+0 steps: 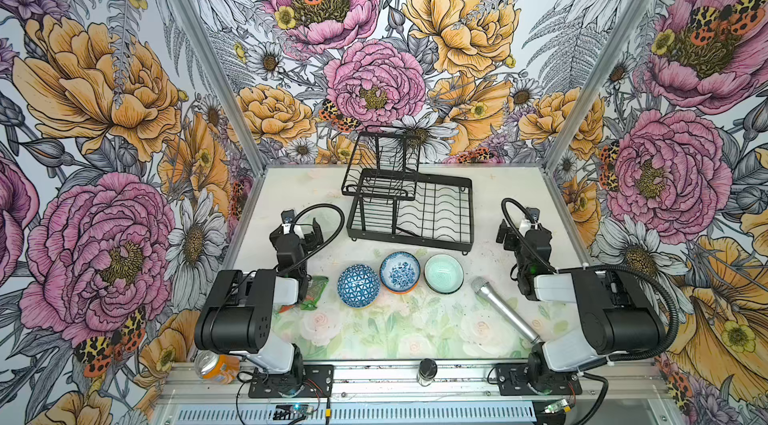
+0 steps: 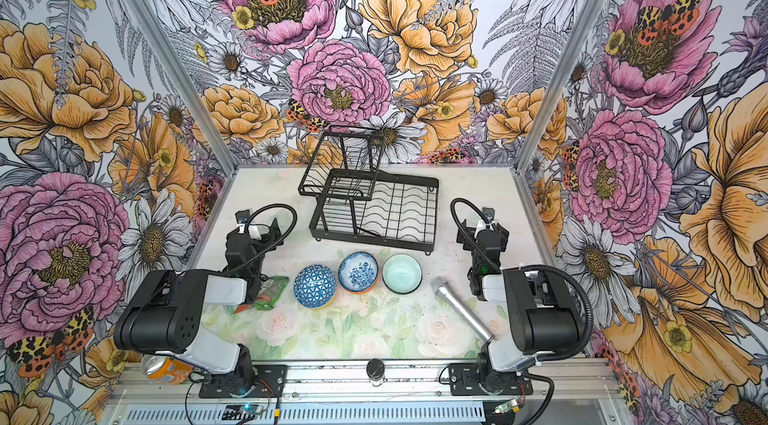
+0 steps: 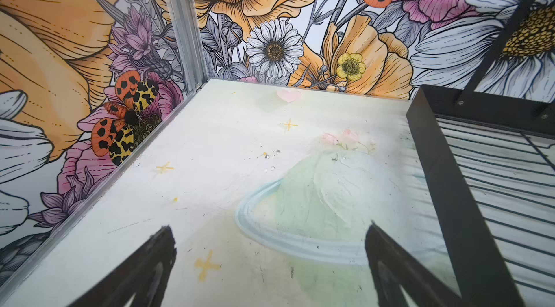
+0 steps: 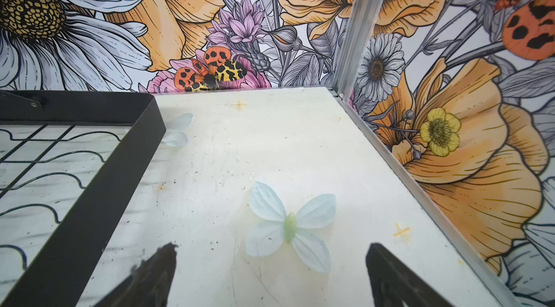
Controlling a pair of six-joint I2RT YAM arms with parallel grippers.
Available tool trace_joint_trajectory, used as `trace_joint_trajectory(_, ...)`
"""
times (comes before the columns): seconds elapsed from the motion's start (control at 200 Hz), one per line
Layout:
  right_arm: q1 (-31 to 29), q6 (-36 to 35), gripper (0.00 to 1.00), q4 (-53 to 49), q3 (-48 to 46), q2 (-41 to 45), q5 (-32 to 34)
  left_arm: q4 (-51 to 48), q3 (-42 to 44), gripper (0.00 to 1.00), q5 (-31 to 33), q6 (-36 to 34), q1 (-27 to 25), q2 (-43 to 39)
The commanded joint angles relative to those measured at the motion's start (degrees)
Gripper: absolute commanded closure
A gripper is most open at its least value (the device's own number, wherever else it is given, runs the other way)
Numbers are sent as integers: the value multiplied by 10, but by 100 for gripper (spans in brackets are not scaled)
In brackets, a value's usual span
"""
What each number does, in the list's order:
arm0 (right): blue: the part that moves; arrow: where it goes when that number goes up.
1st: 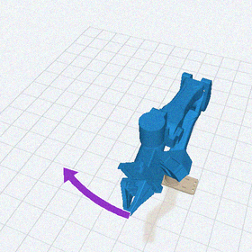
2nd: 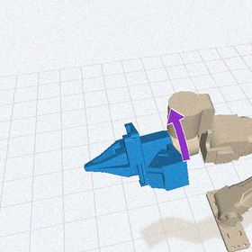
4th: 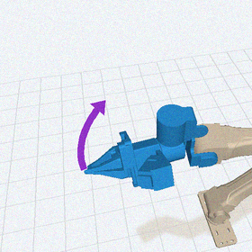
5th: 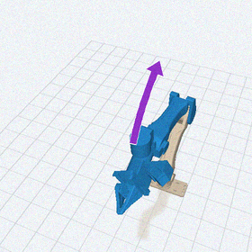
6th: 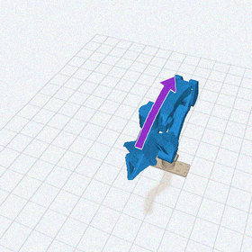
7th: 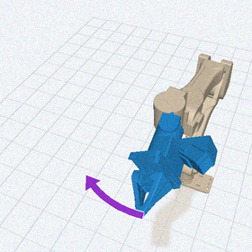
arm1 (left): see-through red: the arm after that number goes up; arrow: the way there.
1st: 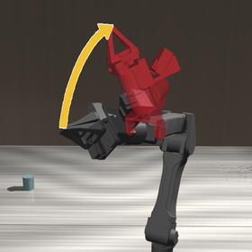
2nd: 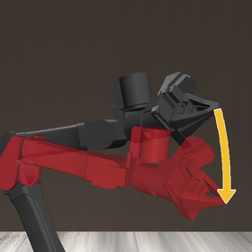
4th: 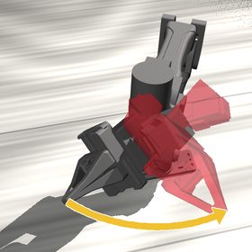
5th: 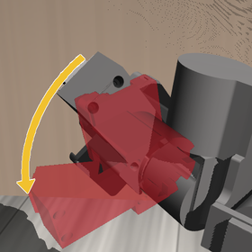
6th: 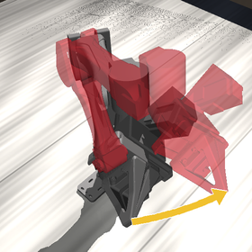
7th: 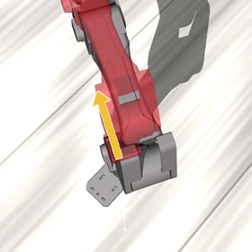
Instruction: Load the bowls into the dish rack
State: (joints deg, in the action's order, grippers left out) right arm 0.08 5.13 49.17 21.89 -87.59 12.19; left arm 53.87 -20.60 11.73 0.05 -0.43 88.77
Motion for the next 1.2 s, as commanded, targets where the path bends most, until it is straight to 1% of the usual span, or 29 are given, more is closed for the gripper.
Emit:
trace_joint_trajectory(0.0,0,9,1,20,-3,-3,6,3,-8,1,-3,0,-5,0)
trace_joint_trajectory(1.071,0,8,1,19,-3,-3,7,1,-9,1,-8,1,-2,0)
trace_joint_trajectory(1.126,-1,6,1,22,-4,0,6,1,-8,1,-16,2,1,0)
trace_joint_trajectory(1.196,-2,6,1,7,-4,19,9,-3,-10,1,-11,1,-1,-5)
